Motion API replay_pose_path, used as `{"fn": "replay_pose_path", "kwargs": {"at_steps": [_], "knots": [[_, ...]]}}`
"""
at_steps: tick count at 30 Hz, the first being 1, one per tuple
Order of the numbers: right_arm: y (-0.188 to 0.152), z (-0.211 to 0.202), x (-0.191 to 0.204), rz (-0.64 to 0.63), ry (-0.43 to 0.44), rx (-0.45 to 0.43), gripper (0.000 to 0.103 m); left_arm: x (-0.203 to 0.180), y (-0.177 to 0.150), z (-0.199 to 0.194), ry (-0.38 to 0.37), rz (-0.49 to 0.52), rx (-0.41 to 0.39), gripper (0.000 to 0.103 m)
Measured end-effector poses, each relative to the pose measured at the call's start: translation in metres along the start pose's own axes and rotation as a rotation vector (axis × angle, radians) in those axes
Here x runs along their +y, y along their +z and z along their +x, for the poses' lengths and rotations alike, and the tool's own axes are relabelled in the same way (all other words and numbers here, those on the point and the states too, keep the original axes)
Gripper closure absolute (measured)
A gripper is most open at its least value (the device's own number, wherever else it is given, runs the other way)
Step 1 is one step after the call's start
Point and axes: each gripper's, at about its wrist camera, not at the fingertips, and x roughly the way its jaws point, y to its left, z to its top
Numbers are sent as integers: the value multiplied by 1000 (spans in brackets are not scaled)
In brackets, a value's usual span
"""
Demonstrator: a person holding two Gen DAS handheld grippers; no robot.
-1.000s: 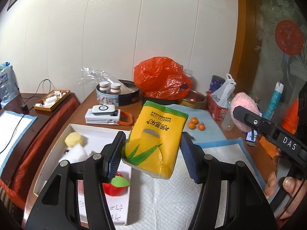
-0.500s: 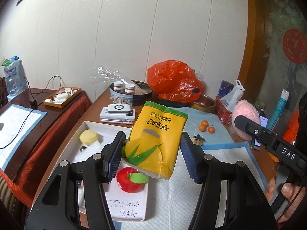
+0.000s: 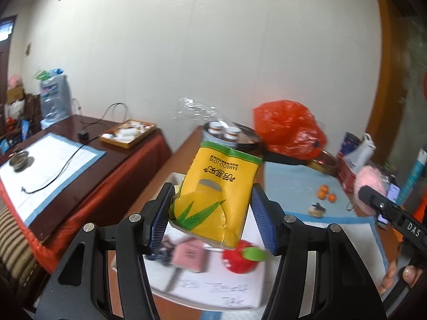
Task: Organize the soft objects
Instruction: 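Carry tissue pack and pink plush into the white tray while both grippers release them, then move both grippers back over the pad toward the rope ball and green sponge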
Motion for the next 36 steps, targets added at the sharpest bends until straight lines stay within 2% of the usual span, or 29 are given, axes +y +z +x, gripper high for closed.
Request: {"fn": "replay_pose_path", "kwargs": {"at_steps": [5,9,14,16,19,26,27,28,30,31,32,36], "knots": [[-5,20,14,-14,19,36,35,24,-5,7,36,-9,21,45],[-9,61,31,-71,10,90,35,39,-4,30,48,-8,51,45],[-16,117,46,-75,28,193,35,65,8,91,7,-70,186,45],[-20,133,49,-67,27,222,35,66,8,103,10,-62,211,45],[-31,154,49,-23,18,267,35,67,0,115,12,-51,234,44],[-47,182,49,-28,-45,317,33,78,-28,143,13,-37,326,44],[-47,184,50,-29,-52,312,29,78,-30,145,13,-31,327,44],[-47,186,50,-32,-53,304,20,77,-31,146,25,-17,321,42],[-46,185,52,-51,-64,278,10,76,-30,146,44,4,297,5],[-46,185,54,-57,-69,265,4,76,-29,143,45,10,272,0],[-46,185,55,-62,-78,249,0,76,-29,140,43,14,255,0],[-44,181,57,-56,-82,233,0,73,-24,134,49,26,222,0]]}}
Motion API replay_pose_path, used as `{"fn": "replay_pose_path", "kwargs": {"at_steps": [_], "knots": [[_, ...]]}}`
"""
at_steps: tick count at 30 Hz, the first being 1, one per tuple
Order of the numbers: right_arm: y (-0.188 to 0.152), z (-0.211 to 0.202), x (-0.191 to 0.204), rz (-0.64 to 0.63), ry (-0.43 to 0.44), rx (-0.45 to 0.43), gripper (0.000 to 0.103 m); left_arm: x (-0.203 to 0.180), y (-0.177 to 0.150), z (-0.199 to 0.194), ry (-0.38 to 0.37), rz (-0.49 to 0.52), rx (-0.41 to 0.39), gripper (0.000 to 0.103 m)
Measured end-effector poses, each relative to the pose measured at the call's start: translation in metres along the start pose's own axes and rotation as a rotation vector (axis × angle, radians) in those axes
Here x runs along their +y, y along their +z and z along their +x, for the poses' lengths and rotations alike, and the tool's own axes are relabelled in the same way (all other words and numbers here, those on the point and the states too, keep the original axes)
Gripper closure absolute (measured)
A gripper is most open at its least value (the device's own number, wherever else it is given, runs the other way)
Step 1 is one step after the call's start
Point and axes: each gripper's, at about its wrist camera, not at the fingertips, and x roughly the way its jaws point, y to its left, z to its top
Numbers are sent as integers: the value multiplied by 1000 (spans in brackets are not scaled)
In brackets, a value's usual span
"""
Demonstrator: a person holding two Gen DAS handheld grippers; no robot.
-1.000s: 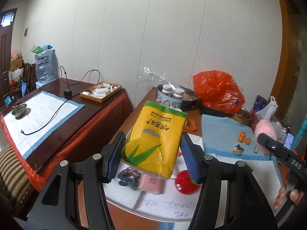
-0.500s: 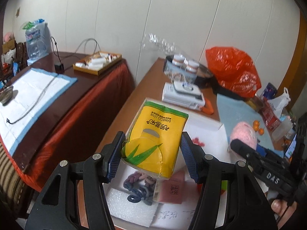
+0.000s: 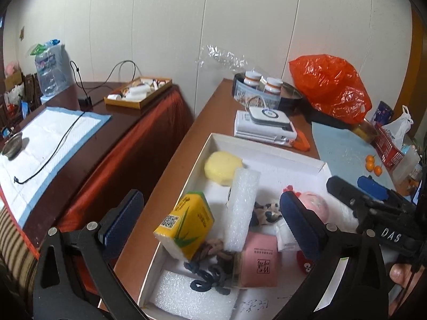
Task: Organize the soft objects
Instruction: 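Move both grippers back over the pad toward the rope ball and green sponge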
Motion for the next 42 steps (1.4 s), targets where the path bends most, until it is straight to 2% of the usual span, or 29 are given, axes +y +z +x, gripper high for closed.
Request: {"fn": "replay_pose_path", "kwargs": {"at_steps": [11,20,25,34,38,42], "knots": [[2,-21,-4,17,-20,-45,0,-4,2,-25,25,-14,-50,0],[-13,-39,-26,31,-90,-53,0,-25,0,-43,-34,-38,-71,0],[-23,-53,-57,66,-134,-47,0,-70,-5,-43,-91,20,-54,0],[-37,-75,-139,149,-249,-33,0,-140,-18,-42,-175,89,-7,0],[-46,-72,-174,161,-290,-21,0,-146,-23,-43,-192,39,9,0],[-55,-61,-204,162,-293,32,0,-147,-26,-47,-166,16,5,0]]}}
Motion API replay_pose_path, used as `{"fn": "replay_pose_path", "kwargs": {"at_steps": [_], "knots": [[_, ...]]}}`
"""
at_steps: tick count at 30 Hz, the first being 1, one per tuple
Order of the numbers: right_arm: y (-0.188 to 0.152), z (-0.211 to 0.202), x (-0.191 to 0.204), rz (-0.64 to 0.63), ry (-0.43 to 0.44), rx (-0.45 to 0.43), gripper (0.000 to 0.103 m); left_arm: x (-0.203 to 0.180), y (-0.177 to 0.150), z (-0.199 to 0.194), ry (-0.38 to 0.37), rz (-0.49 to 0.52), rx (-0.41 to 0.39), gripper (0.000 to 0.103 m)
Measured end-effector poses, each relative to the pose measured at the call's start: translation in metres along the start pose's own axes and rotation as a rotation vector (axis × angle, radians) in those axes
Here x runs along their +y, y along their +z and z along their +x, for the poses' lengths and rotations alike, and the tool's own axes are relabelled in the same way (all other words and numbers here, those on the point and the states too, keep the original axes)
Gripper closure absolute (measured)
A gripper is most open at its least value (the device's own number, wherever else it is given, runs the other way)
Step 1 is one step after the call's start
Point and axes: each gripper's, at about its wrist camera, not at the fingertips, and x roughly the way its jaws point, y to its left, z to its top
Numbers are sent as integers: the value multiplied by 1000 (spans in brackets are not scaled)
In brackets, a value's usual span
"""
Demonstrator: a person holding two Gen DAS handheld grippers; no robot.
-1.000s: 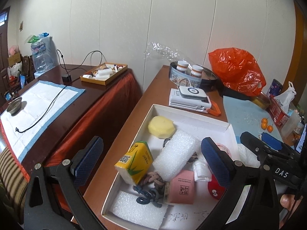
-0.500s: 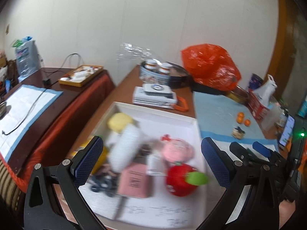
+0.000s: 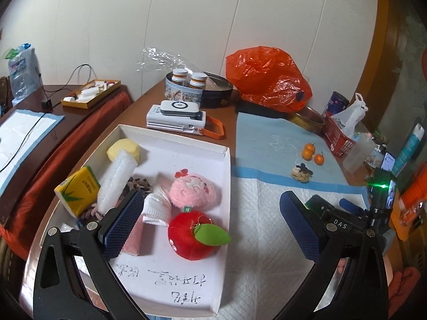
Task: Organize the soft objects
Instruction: 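Move both grippers back over the pad toward the rope ball and green sponge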
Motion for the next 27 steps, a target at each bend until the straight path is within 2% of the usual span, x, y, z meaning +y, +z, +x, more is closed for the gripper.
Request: {"fn": "replay_pose_path", "kwargs": {"at_steps": [5,9,11,12,14,15,18,23,27], "knots": [[-4,22,-3,-76,27,87,0,1,-8,-1,19,-42,4,0],[-6,34,-7,-73,35,133,0,-5,-14,1,31,-45,23,0],[-7,38,-10,-75,41,147,13,-12,-15,6,37,-31,34,0],[-8,40,-11,-80,45,154,29,-17,-15,9,40,-17,43,0],[-11,40,-11,-112,45,152,41,-30,-15,17,51,24,63,0],[-11,37,-11,-124,84,147,59,-38,-14,22,58,48,75,0],[-10,31,-16,-115,119,150,59,-60,-11,36,57,114,102,0],[-8,0,-48,-32,162,104,59,-104,-5,60,0,221,138,0],[-11,-20,-83,23,135,85,59,-134,10,91,-61,250,206,0]]}}
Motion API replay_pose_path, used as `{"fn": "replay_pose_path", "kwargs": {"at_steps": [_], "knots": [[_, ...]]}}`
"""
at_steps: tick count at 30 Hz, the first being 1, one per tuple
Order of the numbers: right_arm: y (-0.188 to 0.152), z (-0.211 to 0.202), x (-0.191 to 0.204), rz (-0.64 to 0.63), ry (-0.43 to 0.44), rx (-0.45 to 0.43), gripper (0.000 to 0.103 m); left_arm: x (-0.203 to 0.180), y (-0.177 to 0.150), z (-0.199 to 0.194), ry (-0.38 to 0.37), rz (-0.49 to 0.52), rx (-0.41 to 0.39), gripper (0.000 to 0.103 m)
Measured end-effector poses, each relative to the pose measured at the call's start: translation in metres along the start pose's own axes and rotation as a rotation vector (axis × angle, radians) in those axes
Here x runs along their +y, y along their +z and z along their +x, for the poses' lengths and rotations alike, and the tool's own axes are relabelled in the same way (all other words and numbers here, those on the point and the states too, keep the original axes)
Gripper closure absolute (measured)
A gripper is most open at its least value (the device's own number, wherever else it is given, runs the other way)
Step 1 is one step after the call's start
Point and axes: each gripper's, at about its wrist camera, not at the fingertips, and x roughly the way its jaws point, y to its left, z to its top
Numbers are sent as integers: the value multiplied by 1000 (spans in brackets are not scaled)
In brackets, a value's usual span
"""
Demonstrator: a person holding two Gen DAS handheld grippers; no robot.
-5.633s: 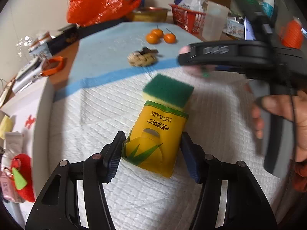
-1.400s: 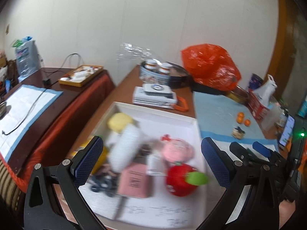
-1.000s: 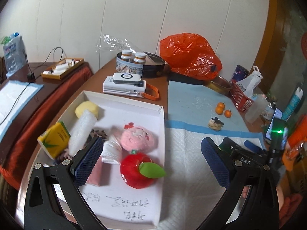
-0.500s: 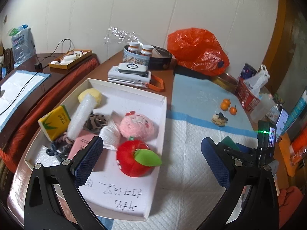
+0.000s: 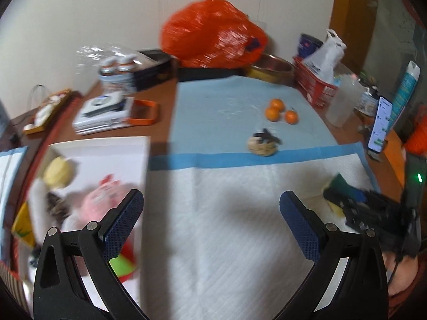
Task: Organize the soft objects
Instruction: 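Move both grippers back over the pad toward the rope ball and green sponge, then grasp the dark knotted rope ball with the left gripper while the right grasps the green sponge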
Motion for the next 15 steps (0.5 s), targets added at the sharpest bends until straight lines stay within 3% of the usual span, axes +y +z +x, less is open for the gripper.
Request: {"fn": "replay_pose_path", "kwargs": {"at_steps": [7,12,13,15], "knots": [[-15,-8,-42,82,-49,7,59,-43,46,73,-83,72,73,0],[-25,-3,-53,98,-57,31,59,-71,59,121,-79,113,89,1],[-26,-2,-56,103,-52,30,59,-76,62,131,-70,122,93,4],[-30,-5,-58,95,-47,15,59,-81,63,145,-47,140,105,27]]}}
